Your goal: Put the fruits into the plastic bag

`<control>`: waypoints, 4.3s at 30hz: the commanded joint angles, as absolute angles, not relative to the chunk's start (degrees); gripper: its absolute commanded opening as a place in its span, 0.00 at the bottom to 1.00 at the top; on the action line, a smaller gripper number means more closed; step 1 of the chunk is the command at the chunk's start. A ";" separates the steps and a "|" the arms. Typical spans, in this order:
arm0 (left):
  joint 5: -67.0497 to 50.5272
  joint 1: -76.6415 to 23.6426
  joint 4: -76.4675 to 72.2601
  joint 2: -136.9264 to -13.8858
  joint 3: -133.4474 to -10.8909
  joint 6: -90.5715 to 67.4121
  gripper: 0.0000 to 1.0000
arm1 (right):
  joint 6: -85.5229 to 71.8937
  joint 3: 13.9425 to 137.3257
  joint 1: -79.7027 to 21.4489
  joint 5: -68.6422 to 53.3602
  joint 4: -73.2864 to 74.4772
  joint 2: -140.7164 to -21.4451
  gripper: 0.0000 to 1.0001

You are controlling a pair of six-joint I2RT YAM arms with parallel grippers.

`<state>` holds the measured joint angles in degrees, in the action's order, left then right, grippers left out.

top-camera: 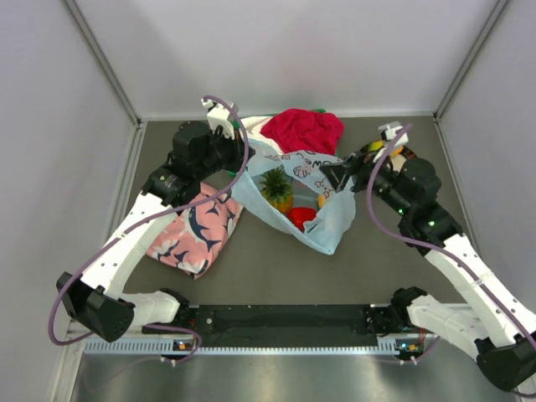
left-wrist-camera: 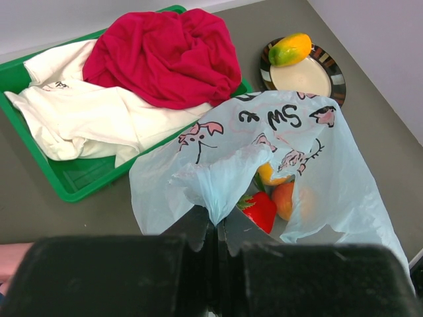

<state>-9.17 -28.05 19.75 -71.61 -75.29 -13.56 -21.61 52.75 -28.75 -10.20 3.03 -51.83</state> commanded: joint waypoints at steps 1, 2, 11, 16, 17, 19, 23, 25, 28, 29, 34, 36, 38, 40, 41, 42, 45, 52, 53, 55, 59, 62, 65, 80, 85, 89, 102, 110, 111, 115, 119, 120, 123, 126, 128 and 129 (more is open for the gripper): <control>-9.23 -28.04 17.67 -70.31 -75.85 -13.53 0.00 | -20.30 58.27 -21.20 -5.81 8.87 -50.62 0.87; -9.14 -27.95 17.67 -70.31 -75.85 -13.36 0.00 | -21.52 59.14 -19.27 -5.80 10.53 -51.23 0.87; -8.88 -27.95 17.84 -70.40 -75.94 -13.27 0.00 | -29.44 59.68 -5.81 -4.58 9.49 -60.72 0.86; -8.70 -27.95 17.75 -70.31 -75.94 -13.18 0.00 | -32.77 62.92 -1.07 -4.05 10.02 -68.71 0.88; -8.61 -27.95 17.84 -70.31 -75.94 -13.10 0.00 | -33.31 63.63 -0.45 -3.43 10.28 -71.17 0.89; -8.70 -27.95 17.84 -70.40 -75.94 -13.18 0.00 | -35.14 66.43 -0.18 -1.51 12.20 -74.34 0.89; -8.70 -27.95 17.84 -70.49 -75.94 -13.18 0.00 | -36.91 71.97 2.46 2.89 16.16 -81.72 0.91; -8.79 -28.04 17.84 -70.58 -75.85 -13.18 0.00 | -37.61 75.39 2.37 5.26 17.31 -85.68 0.92; -8.70 -28.04 17.84 -70.75 -75.94 -13.18 0.00 | -39.45 80.83 2.55 7.72 22.05 -91.04 0.93; -8.61 -27.95 17.84 -70.84 -75.94 -13.10 0.00 | -40.16 82.60 2.46 8.34 25.28 -92.45 0.93; -8.70 -27.95 18.02 -71.19 -75.94 -13.10 0.00 | -44.38 93.75 2.99 10.54 34.01 -102.99 0.93; -8.70 -28.04 17.93 -71.28 -75.94 -13.10 0.00 | -47.26 97.53 3.08 12.82 37.59 -105.37 0.93; -8.61 -27.95 18.02 -71.28 -75.94 -13.01 0.00 | -49.12 99.83 3.16 13.79 40.15 -108.80 0.93; -8.44 -28.04 18.02 -71.37 -75.94 -12.92 0.00 | -53.07 102.65 3.25 15.90 43.94 -111.69 0.93; -8.52 -27.95 18.02 -71.45 -75.94 -13.01 0.00 | -53.87 103.44 3.34 16.00 44.55 -112.58 0.93; -8.53 -27.95 18.02 -71.46 -75.94 -13.01 0.00 | -54.57 104.49 3.34 15.91 44.73 -113.28 0.93; -9.05 -27.95 18.02 -71.63 -75.85 -13.18 0.00 | -56.59 105.55 3.34 15.82 44.47 -115.57 0.93; -9.67 -28.04 17.84 -71.98 -75.85 -13.54 0.00 | -60.38 108.02 3.43 16.09 44.65 -119.70 0.93; -9.75 -27.95 17.84 -71.98 -75.85 -13.54 0.00 | -60.82 108.10 3.43 15.91 44.21 -120.23 0.93; -9.67 -28.04 17.75 -71.98 -75.85 -13.54 0.00 | -61.78 108.19 3.34 15.82 43.51 -121.11 0.93; -9.32 -28.04 17.93 -72.07 -75.85 -13.45 0.00 | -63.45 108.28 3.34 14.86 41.05 -122.52 0.93; -9.23 -27.95 18.02 -72.07 -75.85 -13.27 0.00 | -64.42 108.46 3.34 14.59 40.43 -123.75 0.93; -9.32 -28.04 17.93 -71.98 -75.94 -13.36 0.00 | -65.47 108.72 3.34 14.76 39.90 -124.89 0.93; -8.53 -27.95 18.19 -71.46 -76.11 -12.92 0.00 | -68.47 107.14 3.34 16.08 37.27 -127.53 0.84; -8.61 -28.04 18.28 -71.46 -76.11 -12.92 0.00 | -67.77 106.53 3.43 16.52 36.21 -127.62 0.69; -8.44 -27.95 18.19 -71.46 -76.11 -12.92 0.00 | -67.50 105.65 3.43 16.18 35.42 -127.44 0.48; -8.35 -28.04 18.28 -71.98 -76.03 -12.83 0.00 | -62.06 93.97 3.34 14.68 28.22 -114.98 0.05; -8.88 -27.95 18.28 -71.63 -76.03 -13.01 0.00 | -57.32 83.42 3.25 12.75 24.61 -103.72 0.00; -8.96 -28.04 18.19 -71.63 -76.03 -12.92 0.00 | -56.70 82.97 2.90 12.31 24.35 -102.49 0.00; -9.67 -28.04 17.93 -71.46 -75.94 -13.36 0.00 | -52.39 81.39 0.44 11.34 24.17 -97.30 0.00; -9.84 -27.95 18.02 -71.28 -75.94 -13.36 0.00 | -48.79 81.21 -2.37 8.97 23.73 -91.95 0.00; -9.84 -27.95 17.93 -71.19 -75.94 -13.45 0.00 | -48.43 81.12 -2.81 8.36 23.73 -90.89 0.00; -9.76 -27.95 17.93 -71.10 -75.85 -13.45 0.00 | -47.72 80.42 -5.00 5.28 22.77 -87.29 0.00; -9.49 -28.04 17.93 -70.93 -75.94 -13.27 0.00 | -47.29 79.89 -7.90 0.18 22.41 -83.86 0.00; -9.49 -28.04 17.93 -71.01 -76.02 -13.36 0.00 | -46.06 79.72 -11.49 0.26 22.76 -82.10 0.00; -9.41 -28.04 18.02 -70.84 -75.94 -13.27 0.00 | -45.53 79.54 -12.64 0.18 22.76 -80.44 0.00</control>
